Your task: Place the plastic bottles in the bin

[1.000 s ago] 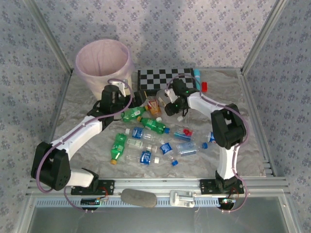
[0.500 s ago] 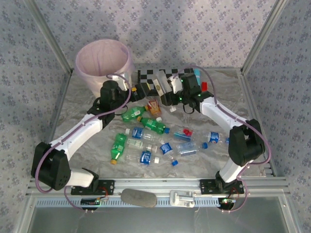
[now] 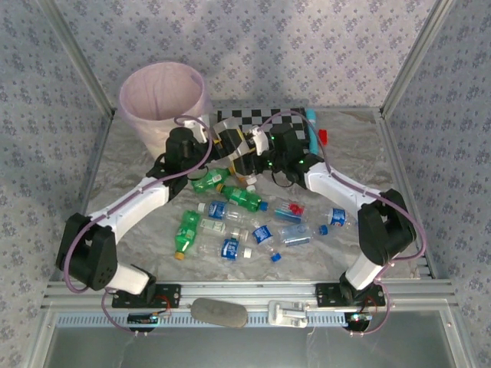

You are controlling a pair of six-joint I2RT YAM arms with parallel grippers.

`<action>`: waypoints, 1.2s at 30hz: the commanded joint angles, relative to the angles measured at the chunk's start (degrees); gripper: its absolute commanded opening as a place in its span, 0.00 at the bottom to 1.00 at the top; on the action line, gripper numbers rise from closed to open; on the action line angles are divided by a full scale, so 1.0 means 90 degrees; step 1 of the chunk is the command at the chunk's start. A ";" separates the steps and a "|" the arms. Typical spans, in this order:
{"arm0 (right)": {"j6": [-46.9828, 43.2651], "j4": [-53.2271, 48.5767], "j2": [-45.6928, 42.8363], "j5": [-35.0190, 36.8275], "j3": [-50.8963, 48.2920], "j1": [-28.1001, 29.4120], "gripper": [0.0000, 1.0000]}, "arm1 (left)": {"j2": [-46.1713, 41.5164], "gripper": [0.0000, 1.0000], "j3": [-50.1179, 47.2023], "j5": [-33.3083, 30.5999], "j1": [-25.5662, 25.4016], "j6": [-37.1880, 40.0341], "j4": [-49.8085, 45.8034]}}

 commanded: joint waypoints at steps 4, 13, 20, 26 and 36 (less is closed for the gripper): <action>-0.0078 0.0271 -0.0219 -0.0029 -0.0002 0.0201 0.46 | 0.0034 1.00 0.0159 -0.0247 -0.0028 0.0036 -0.0094; -0.0200 0.0143 -0.0190 0.0113 0.0047 0.0325 0.46 | -0.0058 0.67 -0.0050 -0.0402 -0.0032 0.0029 0.0111; -0.0181 0.0178 -0.0189 0.0080 0.0057 0.0326 0.50 | -0.0217 0.43 -0.0167 -0.0572 -0.0023 0.0117 0.0147; -0.0152 0.0220 -0.0264 0.0096 0.0001 0.0312 0.76 | -0.0270 0.36 0.0087 -0.0781 0.0038 0.0480 -0.0073; 0.0252 0.0755 -0.0728 -0.0042 -0.0623 0.0052 0.94 | 0.0112 0.36 0.2062 -0.0747 0.0573 0.1701 -0.1031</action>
